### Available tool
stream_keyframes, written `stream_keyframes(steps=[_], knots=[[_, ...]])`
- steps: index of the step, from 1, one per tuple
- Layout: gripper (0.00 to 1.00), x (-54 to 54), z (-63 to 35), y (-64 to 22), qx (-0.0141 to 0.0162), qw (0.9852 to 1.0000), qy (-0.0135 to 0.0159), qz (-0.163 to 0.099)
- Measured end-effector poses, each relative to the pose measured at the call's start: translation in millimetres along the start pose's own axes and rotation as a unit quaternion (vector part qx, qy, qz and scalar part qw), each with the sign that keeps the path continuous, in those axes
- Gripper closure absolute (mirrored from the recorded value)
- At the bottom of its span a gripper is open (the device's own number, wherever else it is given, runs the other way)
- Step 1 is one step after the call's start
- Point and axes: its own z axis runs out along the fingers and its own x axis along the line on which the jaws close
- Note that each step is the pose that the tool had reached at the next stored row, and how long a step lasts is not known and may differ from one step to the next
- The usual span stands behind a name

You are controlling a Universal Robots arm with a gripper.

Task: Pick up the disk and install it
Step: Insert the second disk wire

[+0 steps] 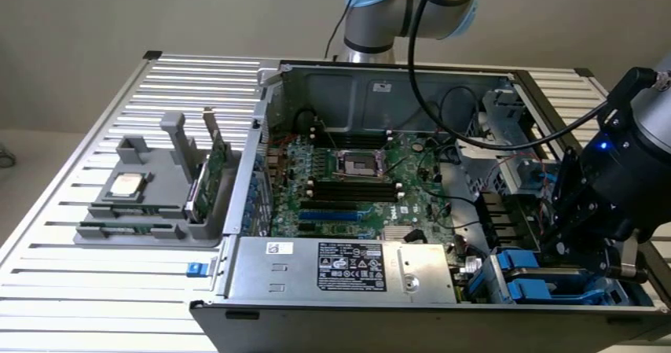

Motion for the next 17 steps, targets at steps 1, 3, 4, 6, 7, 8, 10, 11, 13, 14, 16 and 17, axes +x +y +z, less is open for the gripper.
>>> stream_keyframes(steps=[1, 3, 4, 6, 7, 8, 10, 11, 13, 14, 16, 17], knots=[[0.84, 0.0, -0.1, 0.1, 0.0000, 1.0000, 0.0000, 0.000], [0.84, 0.1, -0.5, 0.2, 0.0000, 1.0000, 0.0000, 0.000], [0.84, 0.1, -0.7, 0.2, 0.0000, 1.0000, 0.0000, 0.000], [0.84, 0.0, -1.0, 0.3, 0.0000, 1.0000, -0.0002, 0.000], [0.84, -0.1, -1.0, 0.3, 0.0000, 1.0000, -0.0002, 0.000], [0.84, -0.4, -1.0, 0.4, 0.0000, 1.0000, -0.0002, 0.000], [0.84, -0.9, -1.0, 0.5, 0.0000, 1.0000, -0.0004, 0.000], [0.84, -1.0, -1.0, 0.5, -0.0001, 1.0000, -0.0006, 0.000], [0.84, -1.3, -1.0, 0.5, -0.0002, 1.0000, -0.0010, 0.000], [0.84, -1.4, -1.0, 0.6, -0.0002, 1.0000, -0.0010, 0.000], [0.84, -1.6, -1.1, 0.6, -0.0002, 1.0000, -0.0011, 0.000], [0.84, -1.7, -1.1, 0.6, -0.0002, 1.0000, -0.0012, 0.000]])
